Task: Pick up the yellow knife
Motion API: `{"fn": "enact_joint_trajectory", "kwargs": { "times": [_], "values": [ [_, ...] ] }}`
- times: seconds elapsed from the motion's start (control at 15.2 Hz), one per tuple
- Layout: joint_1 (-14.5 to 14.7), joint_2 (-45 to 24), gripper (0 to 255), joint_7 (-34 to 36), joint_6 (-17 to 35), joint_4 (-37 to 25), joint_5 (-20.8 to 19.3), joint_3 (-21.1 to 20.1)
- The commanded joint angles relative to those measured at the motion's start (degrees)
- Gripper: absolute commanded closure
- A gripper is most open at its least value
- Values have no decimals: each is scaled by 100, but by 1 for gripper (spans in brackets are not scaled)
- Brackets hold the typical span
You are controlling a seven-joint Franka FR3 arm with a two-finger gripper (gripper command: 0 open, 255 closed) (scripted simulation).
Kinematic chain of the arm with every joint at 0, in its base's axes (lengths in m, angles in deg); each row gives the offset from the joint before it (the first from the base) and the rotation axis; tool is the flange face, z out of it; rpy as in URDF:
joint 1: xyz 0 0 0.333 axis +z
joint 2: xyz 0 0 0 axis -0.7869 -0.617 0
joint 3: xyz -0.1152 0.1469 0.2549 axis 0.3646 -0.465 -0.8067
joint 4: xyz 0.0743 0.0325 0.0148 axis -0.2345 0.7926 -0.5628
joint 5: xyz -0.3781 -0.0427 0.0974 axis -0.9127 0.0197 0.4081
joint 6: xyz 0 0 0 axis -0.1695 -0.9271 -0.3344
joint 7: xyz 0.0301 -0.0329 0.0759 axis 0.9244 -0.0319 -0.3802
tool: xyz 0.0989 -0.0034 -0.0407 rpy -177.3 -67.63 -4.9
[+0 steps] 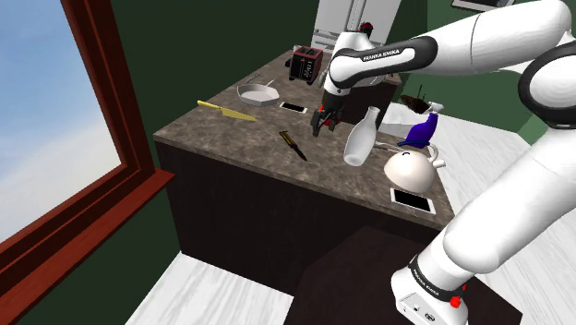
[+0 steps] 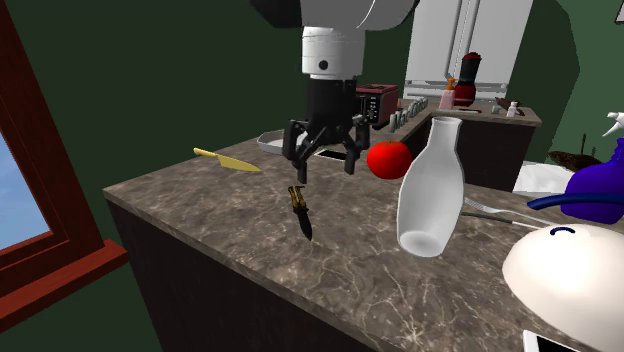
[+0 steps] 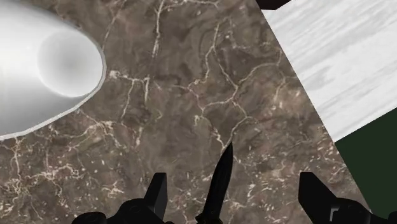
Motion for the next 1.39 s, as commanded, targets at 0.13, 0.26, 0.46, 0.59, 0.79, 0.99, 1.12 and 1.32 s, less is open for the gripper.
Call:
{"fn": "enact_joint_trajectory", "kwargs": {
  "times": [0.13, 0.26, 0.46, 0.59, 0.79, 0.99, 1.12, 1.32],
  "values": [
    [4, -862, 0, -8, 288, -561, 22, -4],
    [5, -1311, 0, -5, 367, -923, 32, -9],
    [2, -1992, 0, 1, 431, -1530, 45, -18],
    [-1, -2456, 0, 7, 436, -1982, 51, -23],
    [-6, -3028, 0, 16, 398, -2583, 57, -29],
    [-7, -3133, 0, 10, 581, -2505, 63, -32],
    [-9, -3208, 0, 7, 701, -2460, 68, -34],
    [-10, -3309, 0, 2, 854, -2409, 74, -38]
  ]
}}
